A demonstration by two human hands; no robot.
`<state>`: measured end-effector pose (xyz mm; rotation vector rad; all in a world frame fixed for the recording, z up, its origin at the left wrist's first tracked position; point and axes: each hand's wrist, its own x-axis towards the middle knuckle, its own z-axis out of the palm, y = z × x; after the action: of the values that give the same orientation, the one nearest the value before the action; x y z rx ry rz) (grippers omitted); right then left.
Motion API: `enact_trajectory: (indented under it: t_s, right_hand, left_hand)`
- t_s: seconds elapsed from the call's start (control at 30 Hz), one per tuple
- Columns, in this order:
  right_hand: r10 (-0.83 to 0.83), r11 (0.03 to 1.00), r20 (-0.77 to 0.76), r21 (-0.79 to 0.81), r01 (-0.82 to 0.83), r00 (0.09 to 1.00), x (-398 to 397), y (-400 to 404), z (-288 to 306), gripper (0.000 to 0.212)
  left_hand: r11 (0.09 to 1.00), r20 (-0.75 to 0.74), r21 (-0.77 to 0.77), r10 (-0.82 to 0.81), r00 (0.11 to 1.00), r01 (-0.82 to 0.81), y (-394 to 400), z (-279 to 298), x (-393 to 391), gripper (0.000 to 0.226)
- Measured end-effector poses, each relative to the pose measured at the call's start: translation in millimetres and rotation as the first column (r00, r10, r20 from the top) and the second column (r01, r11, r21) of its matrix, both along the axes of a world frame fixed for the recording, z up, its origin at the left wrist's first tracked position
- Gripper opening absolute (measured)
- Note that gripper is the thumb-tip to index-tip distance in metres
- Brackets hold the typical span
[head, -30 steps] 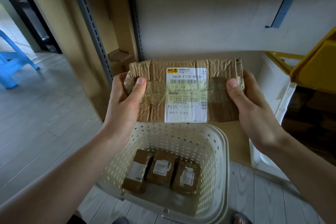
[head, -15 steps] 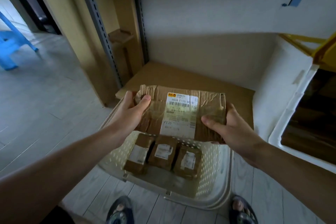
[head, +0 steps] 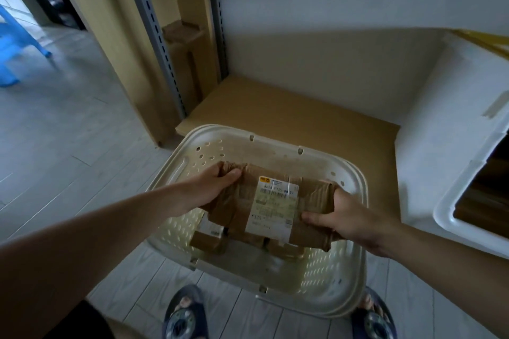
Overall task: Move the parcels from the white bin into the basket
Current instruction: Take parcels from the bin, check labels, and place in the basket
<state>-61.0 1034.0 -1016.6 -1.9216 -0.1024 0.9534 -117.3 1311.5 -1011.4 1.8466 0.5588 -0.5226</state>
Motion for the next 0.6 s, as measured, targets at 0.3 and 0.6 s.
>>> enact_trajectory:
  t_s: [0.3, 0.6]
  right_hand:
    - [0.172, 0.959, -0.040, -0.223, -0.176, 0.984, 12, 12, -14, 0.089]
    - [0.501, 0.660, -0.055, -0.621, -0.423, 0.863, -3, 31, -68, 0.055]
  left_hand:
    - [0.962, -0.113, -0.139, -0.253, 0.961, 0.236, 23, -31, 1, 0.061]
    - [0.627, -0.207, 0.331, -0.681, 0.702, 0.705, 4, -94, 6, 0.071]
